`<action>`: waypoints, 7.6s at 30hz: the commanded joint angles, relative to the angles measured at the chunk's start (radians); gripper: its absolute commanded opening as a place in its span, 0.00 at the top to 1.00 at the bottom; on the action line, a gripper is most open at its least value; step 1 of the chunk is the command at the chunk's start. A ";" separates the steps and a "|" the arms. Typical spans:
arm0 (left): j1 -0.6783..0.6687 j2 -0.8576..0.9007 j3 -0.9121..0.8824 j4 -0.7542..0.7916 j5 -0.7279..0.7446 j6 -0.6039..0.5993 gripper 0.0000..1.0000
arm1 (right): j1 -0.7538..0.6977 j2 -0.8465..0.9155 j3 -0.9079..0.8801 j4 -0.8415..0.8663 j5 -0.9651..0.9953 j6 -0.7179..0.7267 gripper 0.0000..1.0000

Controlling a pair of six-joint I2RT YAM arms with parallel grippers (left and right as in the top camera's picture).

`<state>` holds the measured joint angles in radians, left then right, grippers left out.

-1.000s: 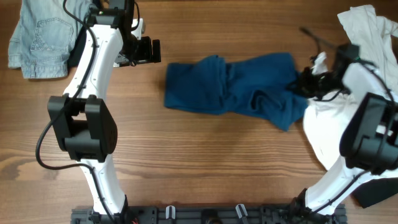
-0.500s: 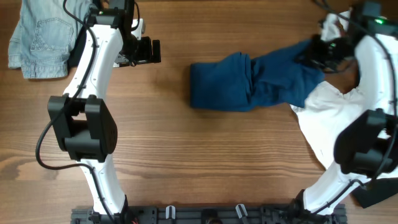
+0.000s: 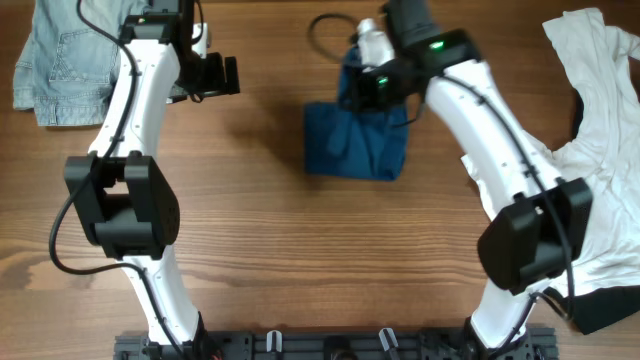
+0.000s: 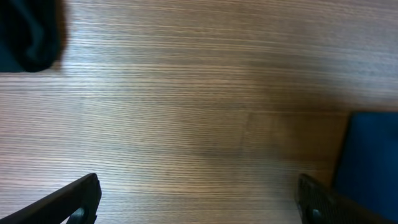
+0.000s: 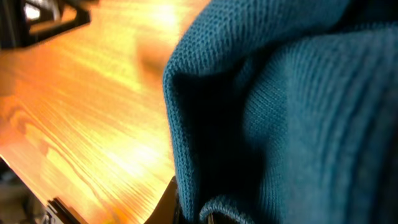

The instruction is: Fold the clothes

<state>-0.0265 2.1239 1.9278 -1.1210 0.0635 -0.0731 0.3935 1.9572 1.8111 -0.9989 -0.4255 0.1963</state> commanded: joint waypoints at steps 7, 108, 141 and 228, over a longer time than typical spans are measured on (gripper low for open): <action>0.014 -0.007 0.021 0.003 -0.010 0.013 0.00 | 0.077 0.066 0.006 0.015 0.097 0.043 0.94; -0.227 0.076 -0.279 0.304 0.447 0.200 0.00 | -0.567 0.016 0.006 -0.122 0.093 -0.085 0.00; -0.270 0.144 -0.338 0.608 0.342 0.011 0.96 | -0.564 0.016 0.006 -0.117 0.093 -0.090 0.00; 0.484 0.131 -0.246 1.725 0.129 -0.781 0.96 | -0.547 0.016 -0.116 -0.063 0.062 -0.055 0.00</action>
<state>0.4370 2.2585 1.6348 0.6323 0.1493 -0.8520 -0.1673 2.0026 1.7039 -1.0615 -0.3332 0.1303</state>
